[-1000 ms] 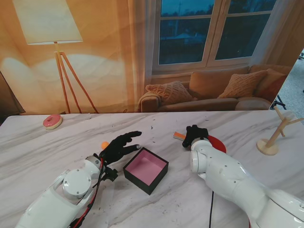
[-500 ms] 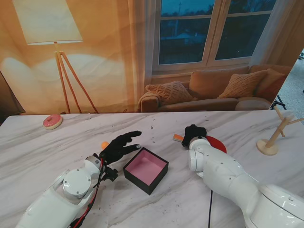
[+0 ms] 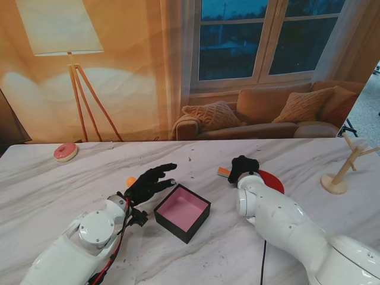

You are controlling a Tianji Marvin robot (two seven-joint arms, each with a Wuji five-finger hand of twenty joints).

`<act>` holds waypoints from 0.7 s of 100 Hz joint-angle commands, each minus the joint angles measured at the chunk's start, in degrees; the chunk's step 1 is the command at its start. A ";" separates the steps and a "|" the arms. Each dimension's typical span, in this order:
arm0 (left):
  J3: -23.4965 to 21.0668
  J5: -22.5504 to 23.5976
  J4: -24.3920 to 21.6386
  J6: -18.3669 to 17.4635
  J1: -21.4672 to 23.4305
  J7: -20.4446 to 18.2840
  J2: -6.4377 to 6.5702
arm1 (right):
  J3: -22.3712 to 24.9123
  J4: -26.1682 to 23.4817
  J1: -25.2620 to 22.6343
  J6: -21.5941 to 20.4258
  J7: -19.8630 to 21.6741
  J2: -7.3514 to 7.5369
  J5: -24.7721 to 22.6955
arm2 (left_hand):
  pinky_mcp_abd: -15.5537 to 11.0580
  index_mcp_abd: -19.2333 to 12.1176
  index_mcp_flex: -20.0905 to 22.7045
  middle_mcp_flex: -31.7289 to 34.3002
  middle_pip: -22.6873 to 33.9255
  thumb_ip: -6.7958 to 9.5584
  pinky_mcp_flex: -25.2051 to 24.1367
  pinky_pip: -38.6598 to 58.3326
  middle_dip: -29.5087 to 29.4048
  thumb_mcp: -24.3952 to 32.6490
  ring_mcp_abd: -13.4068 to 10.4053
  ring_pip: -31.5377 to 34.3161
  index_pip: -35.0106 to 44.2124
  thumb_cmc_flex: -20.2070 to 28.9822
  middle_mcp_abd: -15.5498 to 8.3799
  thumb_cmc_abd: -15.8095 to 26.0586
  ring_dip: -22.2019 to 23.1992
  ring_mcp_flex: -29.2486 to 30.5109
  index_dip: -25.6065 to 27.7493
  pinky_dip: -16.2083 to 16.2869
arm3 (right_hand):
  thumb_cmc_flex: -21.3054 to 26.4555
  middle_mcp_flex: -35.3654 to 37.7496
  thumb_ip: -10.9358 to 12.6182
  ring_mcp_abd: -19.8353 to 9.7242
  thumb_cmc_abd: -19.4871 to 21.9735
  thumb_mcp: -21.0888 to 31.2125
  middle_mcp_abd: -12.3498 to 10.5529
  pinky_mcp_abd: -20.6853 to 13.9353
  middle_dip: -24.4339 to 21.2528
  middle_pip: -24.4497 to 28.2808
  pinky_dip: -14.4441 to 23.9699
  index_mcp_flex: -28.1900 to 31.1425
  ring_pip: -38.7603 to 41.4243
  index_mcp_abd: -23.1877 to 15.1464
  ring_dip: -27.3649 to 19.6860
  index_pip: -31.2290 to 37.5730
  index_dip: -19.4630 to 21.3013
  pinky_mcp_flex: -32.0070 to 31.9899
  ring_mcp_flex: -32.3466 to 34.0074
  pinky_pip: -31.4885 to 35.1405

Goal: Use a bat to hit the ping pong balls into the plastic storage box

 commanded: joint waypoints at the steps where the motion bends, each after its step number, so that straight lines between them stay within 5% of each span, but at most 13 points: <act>1: -0.11 -0.63 -0.16 0.35 0.31 -0.38 -0.44 | 0.94 -2.31 -0.94 1.12 -0.02 0.87 -0.78 | -1.15 -0.63 1.53 1.54 -0.69 0.04 -0.89 0.05 0.28 -2.01 0.16 -0.10 -0.72 0.12 -0.27 1.23 0.19 -0.25 -0.40 0.92 | 5.52 1.23 1.52 1.25 4.38 4.08 1.32 1.02 -0.62 0.04 -0.73 4.40 2.53 -3.38 -0.63 7.82 2.65 -0.18 1.80 2.99; 70: 0.21 -1.41 0.08 0.68 0.12 -0.47 -0.58 | 22.28 -28.12 -15.87 1.97 -0.11 6.86 -5.64 | -1.28 -0.29 1.84 2.07 -0.88 0.32 -0.82 0.14 0.42 -5.86 0.41 -0.18 -0.92 2.03 0.15 2.98 0.38 -0.19 -0.54 1.00 | 6.67 1.29 1.51 2.34 7.57 2.75 1.29 0.85 -5.95 -5.56 -2.01 1.64 2.58 -2.58 -3.35 9.09 5.63 -0.22 2.01 2.62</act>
